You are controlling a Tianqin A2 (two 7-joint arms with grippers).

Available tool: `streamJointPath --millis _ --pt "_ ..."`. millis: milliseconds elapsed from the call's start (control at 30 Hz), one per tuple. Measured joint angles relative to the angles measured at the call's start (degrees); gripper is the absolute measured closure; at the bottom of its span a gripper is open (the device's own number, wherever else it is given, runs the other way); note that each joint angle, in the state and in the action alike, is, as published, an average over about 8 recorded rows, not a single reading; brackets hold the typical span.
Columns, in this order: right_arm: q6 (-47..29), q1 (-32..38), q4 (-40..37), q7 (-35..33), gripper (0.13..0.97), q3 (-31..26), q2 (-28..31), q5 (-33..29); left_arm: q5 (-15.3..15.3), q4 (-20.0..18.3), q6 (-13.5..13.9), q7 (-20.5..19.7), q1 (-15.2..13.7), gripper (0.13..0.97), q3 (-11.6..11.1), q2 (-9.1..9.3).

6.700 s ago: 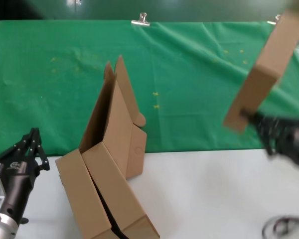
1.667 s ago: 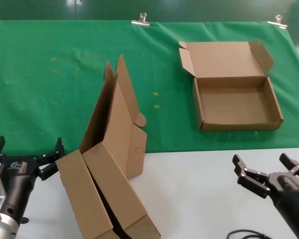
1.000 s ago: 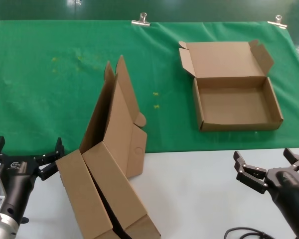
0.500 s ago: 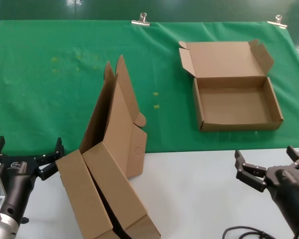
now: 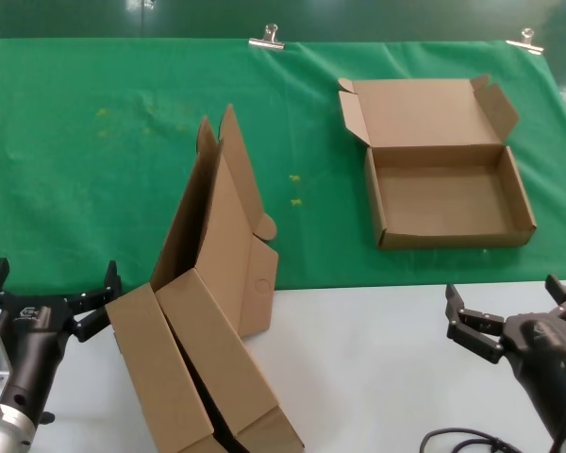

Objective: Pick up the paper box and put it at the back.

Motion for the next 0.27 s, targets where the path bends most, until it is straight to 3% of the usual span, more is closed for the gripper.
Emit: streamJointPath --millis 267 --pt "0.01 0.0 0.0 0.0 0.129 -0.01 0.0 0.0 0.0 0.0 0.0 0.0 0.0 0.132 0.0 0.0"
